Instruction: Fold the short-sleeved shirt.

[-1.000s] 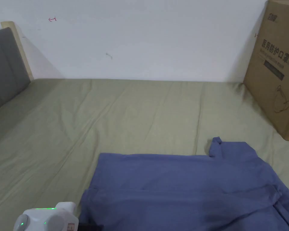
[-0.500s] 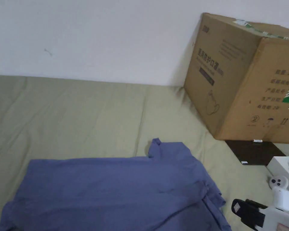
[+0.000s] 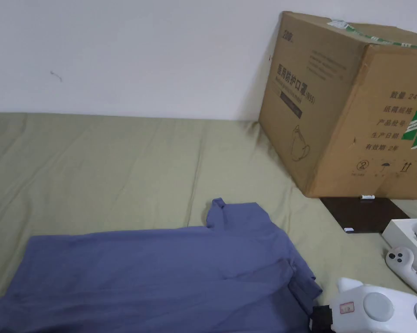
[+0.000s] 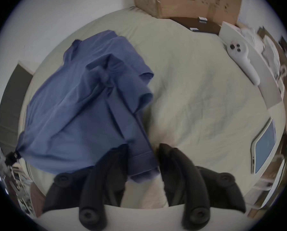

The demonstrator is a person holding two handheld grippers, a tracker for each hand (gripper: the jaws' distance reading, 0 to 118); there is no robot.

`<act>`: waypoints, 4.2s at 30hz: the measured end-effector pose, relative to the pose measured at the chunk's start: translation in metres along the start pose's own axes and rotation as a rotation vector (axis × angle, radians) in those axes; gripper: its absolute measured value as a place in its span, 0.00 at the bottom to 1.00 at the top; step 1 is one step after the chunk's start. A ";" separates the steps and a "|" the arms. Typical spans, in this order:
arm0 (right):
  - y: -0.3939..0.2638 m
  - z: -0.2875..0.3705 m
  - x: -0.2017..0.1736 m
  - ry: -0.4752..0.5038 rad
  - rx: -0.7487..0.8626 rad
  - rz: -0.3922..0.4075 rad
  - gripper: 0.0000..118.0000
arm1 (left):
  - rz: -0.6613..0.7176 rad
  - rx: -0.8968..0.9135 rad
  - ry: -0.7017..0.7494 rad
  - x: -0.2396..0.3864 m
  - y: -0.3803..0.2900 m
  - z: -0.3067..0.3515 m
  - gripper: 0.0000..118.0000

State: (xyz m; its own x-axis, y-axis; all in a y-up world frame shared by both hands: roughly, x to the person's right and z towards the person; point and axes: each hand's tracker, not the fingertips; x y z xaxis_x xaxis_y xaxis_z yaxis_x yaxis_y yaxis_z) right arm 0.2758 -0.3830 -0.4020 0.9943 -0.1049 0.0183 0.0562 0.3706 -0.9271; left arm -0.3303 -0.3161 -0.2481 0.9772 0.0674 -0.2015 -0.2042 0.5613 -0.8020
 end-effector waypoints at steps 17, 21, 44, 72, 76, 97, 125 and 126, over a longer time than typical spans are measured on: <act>-0.076 0.120 0.023 0.138 -0.011 0.031 0.11 | 0.016 -0.086 -0.077 -0.031 -0.021 0.059 0.04; -0.105 0.083 0.031 0.102 -0.051 0.029 0.11 | 0.026 -0.220 -0.106 -0.040 -0.059 0.023 0.05; -0.096 0.232 -0.128 0.252 1.102 0.070 0.00 | -0.046 0.879 -0.243 0.061 -0.001 0.166 0.00; -0.016 0.154 -0.136 0.316 0.639 0.090 0.00 | -0.192 -0.066 -0.055 -0.004 0.131 -0.192 0.82; -0.009 0.140 -0.124 0.323 0.601 0.069 0.00 | -0.213 -0.014 -0.089 -0.002 0.126 -0.154 0.12; 0.181 -0.103 -0.059 0.006 -0.048 0.089 0.96 | -0.238 0.174 -0.167 0.014 0.136 -0.027 0.01; 0.122 0.079 -0.069 0.133 0.498 0.110 0.02 | -0.113 0.291 -0.149 -0.011 0.144 -0.026 0.01; 0.105 0.083 -0.063 0.139 0.479 0.121 0.02 | -0.109 0.263 -0.165 -0.014 0.131 -0.022 0.01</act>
State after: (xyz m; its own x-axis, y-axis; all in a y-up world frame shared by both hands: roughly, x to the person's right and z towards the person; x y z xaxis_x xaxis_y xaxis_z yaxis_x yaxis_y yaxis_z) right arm 0.2263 -0.2606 -0.4694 0.9766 -0.1452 -0.1586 0.0093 0.7656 -0.6432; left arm -0.3724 -0.2616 -0.3622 0.9932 0.1160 -0.0117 -0.0968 0.7648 -0.6369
